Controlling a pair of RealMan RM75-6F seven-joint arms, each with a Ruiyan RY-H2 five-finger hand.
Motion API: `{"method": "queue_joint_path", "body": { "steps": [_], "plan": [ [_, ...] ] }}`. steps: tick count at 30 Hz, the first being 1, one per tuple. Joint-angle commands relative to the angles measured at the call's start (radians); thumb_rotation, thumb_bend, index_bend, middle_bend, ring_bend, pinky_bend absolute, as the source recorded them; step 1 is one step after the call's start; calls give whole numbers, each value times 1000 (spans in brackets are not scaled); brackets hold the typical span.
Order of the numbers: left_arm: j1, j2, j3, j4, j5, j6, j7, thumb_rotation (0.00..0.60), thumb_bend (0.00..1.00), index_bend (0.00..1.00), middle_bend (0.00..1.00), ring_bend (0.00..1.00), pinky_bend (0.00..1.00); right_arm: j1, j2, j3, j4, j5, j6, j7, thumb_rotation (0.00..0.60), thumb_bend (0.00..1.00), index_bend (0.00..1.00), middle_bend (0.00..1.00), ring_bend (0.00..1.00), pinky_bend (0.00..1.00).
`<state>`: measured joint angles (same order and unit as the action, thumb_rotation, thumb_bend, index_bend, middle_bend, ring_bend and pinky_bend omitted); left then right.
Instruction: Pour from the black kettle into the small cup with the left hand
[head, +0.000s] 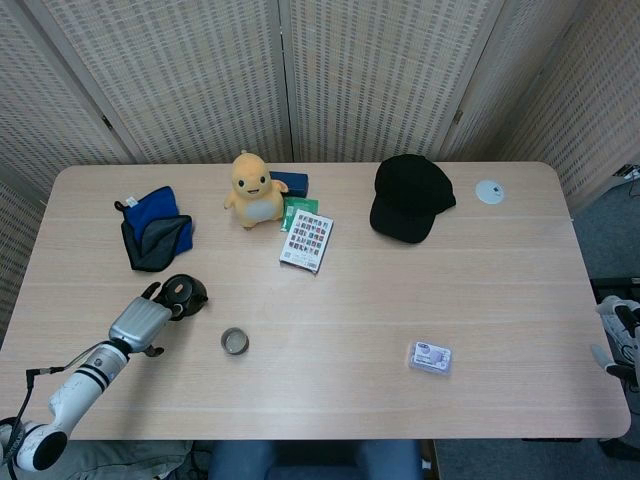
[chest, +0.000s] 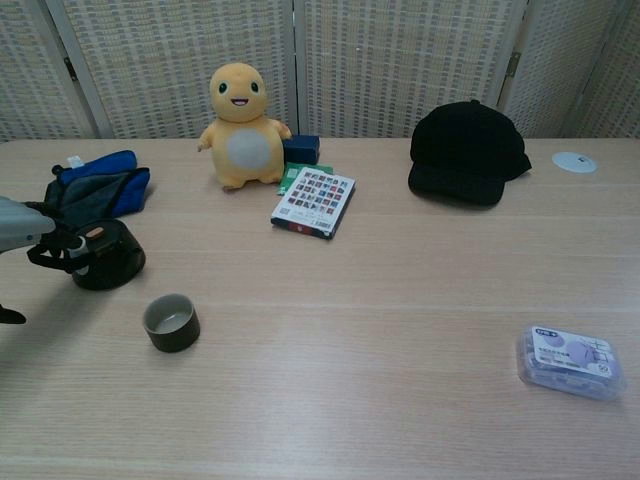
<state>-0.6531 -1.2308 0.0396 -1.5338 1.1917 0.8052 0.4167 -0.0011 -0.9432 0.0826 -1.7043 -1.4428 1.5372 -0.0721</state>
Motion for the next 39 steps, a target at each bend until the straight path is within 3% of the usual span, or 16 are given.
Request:
{"method": "queue_joint_path", "body": {
  "steps": [1,25,39],
  "plan": [
    [-1,-2,1,1,-2,-1,1,600,194,315,311,276,0,-1,0,0,1,1,0,1,600,169,381,384,314,384],
    [-7,0,13,-17,-31,-13,14,600,194,352,361,340,0,-4,-3,-1,0,5,-2,1,600,169,381,384,314,384],
    [-12,-12,0,12,-8,-20,-45,600,194,494,543,480,0,0,-5,4,2,12,-7,0,600,170,381,384,314,384]
  ]
}}
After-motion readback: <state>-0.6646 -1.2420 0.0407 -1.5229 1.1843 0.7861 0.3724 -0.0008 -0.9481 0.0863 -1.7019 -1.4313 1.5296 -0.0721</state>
